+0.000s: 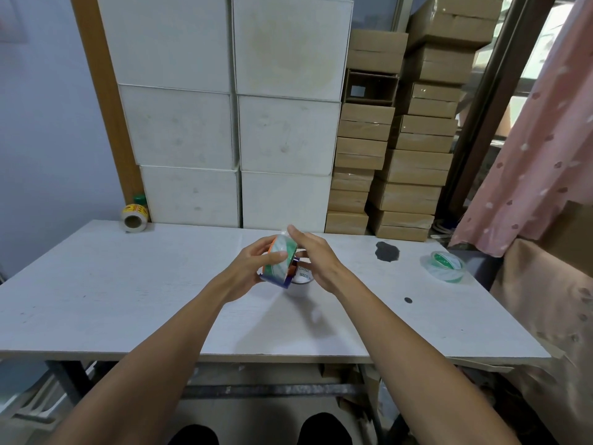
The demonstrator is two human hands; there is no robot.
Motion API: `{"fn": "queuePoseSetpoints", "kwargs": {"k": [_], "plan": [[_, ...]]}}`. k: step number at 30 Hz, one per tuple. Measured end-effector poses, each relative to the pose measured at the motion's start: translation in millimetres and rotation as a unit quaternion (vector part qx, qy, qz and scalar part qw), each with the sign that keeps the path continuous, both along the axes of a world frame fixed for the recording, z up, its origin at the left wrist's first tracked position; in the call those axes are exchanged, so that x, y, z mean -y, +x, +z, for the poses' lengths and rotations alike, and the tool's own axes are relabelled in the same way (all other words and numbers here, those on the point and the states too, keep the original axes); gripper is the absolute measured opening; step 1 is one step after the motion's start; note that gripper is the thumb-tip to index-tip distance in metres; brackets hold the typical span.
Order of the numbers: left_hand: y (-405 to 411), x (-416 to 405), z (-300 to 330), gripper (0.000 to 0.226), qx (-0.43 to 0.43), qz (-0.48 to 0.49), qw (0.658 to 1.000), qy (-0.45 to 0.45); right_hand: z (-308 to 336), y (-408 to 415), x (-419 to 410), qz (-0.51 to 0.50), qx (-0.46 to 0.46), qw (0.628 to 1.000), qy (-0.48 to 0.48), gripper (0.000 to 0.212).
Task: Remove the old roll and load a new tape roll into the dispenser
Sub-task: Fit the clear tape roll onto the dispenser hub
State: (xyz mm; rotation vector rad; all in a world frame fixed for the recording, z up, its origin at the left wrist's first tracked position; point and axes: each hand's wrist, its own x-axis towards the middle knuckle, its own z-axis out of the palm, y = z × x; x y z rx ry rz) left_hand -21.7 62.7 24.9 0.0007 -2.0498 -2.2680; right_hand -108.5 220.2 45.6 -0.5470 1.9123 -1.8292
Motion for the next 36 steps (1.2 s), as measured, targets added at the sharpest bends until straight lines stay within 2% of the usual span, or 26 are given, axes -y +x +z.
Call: {"fn": "queuePoseSetpoints", "kwargs": {"k": [2,6,9,15,22,29,36], "plan": [[1,-1,0,0.046,0.009,-0.003,1.000,-0.009,-2,-4,3,-0.031,-0.009,0.999,0.007,0.054],[3,-1,-3,0.042,0.013,-0.018,1.000,-0.010,-6,-9,5,-0.056,-0.004,0.998,0.009,0.027],[5,2,-2,0.044,0.015,-0.024,1.000,-0.004,-11,-14,6,-0.061,-0.004,0.998,0.025,0.021],[7,6,3,0.049,0.013,-0.040,0.999,-0.001,-6,-11,4,-0.042,0.026,0.998,0.042,0.021],[5,9,1,0.063,-0.010,0.015,0.998,0.052,-5,-6,8,-0.006,0.070,0.994,0.080,0.022],[3,14,-2,0.064,-0.021,0.061,0.996,0.064,-11,-1,5,0.022,0.079,0.996,0.035,0.024],[5,10,-3,0.044,-0.009,0.053,0.996,0.068,-8,4,2,0.035,0.103,0.994,0.015,0.022]]}}
